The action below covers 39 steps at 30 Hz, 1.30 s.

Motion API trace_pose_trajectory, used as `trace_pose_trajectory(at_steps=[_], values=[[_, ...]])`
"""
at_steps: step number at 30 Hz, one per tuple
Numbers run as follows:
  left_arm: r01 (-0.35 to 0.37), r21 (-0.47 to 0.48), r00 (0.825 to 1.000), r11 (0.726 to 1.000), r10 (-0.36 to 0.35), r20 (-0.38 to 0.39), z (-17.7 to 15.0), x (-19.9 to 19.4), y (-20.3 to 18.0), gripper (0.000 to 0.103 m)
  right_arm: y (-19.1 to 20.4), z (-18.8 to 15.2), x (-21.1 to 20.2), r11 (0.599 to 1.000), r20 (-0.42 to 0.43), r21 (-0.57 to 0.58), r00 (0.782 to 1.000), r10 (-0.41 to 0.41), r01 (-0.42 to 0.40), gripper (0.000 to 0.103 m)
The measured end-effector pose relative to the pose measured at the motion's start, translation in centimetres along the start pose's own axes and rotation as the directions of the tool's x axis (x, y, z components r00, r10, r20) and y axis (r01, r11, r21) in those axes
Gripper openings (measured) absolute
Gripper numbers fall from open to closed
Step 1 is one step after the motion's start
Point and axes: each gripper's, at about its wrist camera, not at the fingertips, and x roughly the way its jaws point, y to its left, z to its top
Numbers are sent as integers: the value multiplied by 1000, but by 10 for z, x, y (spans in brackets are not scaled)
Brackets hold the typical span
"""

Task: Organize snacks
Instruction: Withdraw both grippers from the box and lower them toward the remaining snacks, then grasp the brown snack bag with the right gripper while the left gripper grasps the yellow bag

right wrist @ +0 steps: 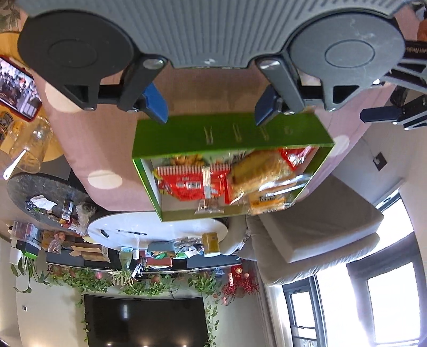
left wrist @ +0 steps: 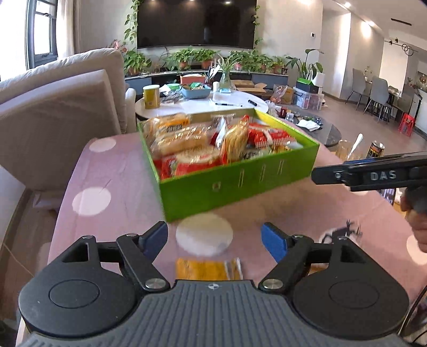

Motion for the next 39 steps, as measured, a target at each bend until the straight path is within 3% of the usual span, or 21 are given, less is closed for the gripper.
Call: trace_pose_trajectory(at_steps=[12,15,19,26,32,37,39], values=[[4,9,997,1000,-3,-81,-44,-5,-4,78,19,-47,-13,997,-116,-51,992,43,-50,66],[9,2,996,1000,-8,-87,-49,-5,-5,78,25,-54,-22,992,-123,-102,990,63,-76,72],[5,-5,996,1000,-5,-91,-52,-7,-5,79,38,-69,-31,959,-151,-230,979,136,-169,84],[-7,-21,996,1000,5,-94,-52,-7,-2,79,60,-94,-23,897,-230,-382,963,142,-224,84],[-10,-27,995,1000,7,-103,-52,-4,-1,79,50,-91,-2,939,-252,-307,964,80,-158,85],[1,-15,993,1000,-3,-115,-54,-2,-4,79,36,-79,14,979,-171,-202,983,-68,33,85],[1,-14,993,1000,-2,-122,-54,1,-5,79,30,-77,17,984,-173,-168,981,-82,53,84]])
